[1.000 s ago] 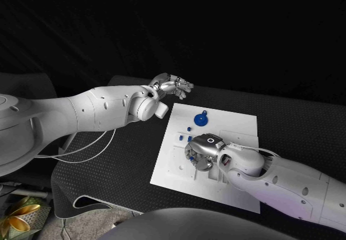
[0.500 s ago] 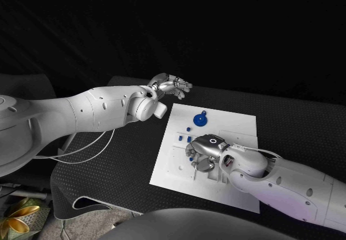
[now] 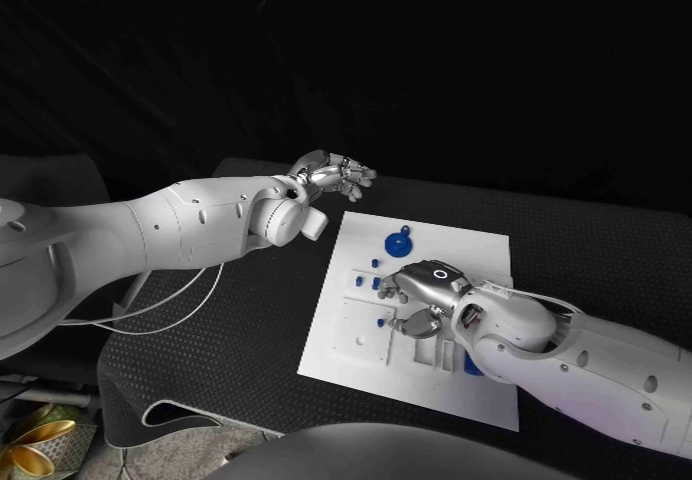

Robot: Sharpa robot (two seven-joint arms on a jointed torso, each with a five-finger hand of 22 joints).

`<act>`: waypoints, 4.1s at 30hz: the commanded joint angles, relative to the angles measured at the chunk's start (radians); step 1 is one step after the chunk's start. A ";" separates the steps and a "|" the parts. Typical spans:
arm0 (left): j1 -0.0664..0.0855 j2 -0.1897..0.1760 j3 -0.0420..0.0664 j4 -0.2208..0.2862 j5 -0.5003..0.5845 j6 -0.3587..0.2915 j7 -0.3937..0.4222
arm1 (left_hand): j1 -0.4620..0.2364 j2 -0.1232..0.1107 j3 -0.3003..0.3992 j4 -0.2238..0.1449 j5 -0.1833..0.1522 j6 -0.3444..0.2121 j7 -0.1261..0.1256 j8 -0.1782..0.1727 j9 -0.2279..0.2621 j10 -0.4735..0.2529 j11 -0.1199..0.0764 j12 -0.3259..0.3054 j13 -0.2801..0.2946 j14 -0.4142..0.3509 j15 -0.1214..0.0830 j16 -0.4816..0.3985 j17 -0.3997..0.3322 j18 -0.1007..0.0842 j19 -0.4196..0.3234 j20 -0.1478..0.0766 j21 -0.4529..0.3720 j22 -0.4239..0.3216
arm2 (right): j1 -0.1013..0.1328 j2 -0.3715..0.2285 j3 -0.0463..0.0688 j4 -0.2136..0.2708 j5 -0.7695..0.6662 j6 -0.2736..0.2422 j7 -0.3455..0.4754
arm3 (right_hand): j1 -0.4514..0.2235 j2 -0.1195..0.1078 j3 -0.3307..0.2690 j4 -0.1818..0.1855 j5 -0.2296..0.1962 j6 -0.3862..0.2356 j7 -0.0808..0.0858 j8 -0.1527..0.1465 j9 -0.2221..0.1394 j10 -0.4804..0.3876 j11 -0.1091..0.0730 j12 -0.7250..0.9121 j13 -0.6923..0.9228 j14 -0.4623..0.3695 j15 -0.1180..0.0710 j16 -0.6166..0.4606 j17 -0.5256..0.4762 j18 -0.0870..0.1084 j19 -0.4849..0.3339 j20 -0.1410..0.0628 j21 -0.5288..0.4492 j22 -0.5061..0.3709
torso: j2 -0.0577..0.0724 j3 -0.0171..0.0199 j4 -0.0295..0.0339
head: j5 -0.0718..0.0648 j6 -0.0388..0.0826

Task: Assemble the parts on the task board

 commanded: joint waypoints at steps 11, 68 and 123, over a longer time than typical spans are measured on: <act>0.001 0.006 0.000 -0.020 0.008 0.010 0.024 | -0.005 0.003 0.003 0.006 0.006 -0.002 -0.002 -0.003 0.000 0.003 0.002 0.006 0.000 0.004 0.001 -0.006 0.004 0.010 0.005 0.001 -0.006 0.003 | 0.102 -0.186 0.059 0.103 0.141 0.033 0.045 | 0.014 0.002 0.008 0.025 -0.005 0.027 -0.017 0.024 -0.009 0.085 -0.046 0.068 0.004 0.061 -0.040 0.050 0.022 0.016 0.061 -0.010 0.048 0.024 | -0.010 -0.0025 -0.0093 | -0.039 0.035; -0.001 0.009 0.000 -0.029 0.009 0.030 0.020 | -0.008 0.009 -0.001 0.006 0.005 -0.004 -0.001 -0.001 0.000 0.002 0.002 0.006 0.000 0.005 0.001 -0.011 0.011 0.009 0.005 0.001 -0.009 0.007 | 0.064 -0.135 0.010 -0.061 -0.001 0.156 0.038 | 0.035 0.082 0.061 0.073 -0.032 0.107 -0.054 0.093 -0.022 0.202 -0.085 0.053 0.012 0.204 -0.106 0.092 0.086 0.030 0.208 -0.056 0.114 0.020 | -0.011 -0.0036 -0.0102 | -0.039 0.016; -0.001 0.018 0.000 -0.031 0.009 0.033 0.018 | -0.011 0.013 -0.003 0.008 0.005 -0.005 -0.002 0.000 0.001 0.002 0.002 0.006 -0.001 0.005 0.001 -0.016 0.017 0.009 0.004 0.001 -0.011 0.009 | 0.058 -0.081 0.044 0.107 -0.007 0.052 0.030 | 0.037 0.112 0.159 0.074 -0.033 0.171 -0.083 0.141 0.016 0.273 -0.119 0.081 0.066 0.265 -0.136 0.119 0.119 0.030 0.271 -0.085 0.163 0.020 | -0.011 -0.0037 -0.0115 | -0.013 0.008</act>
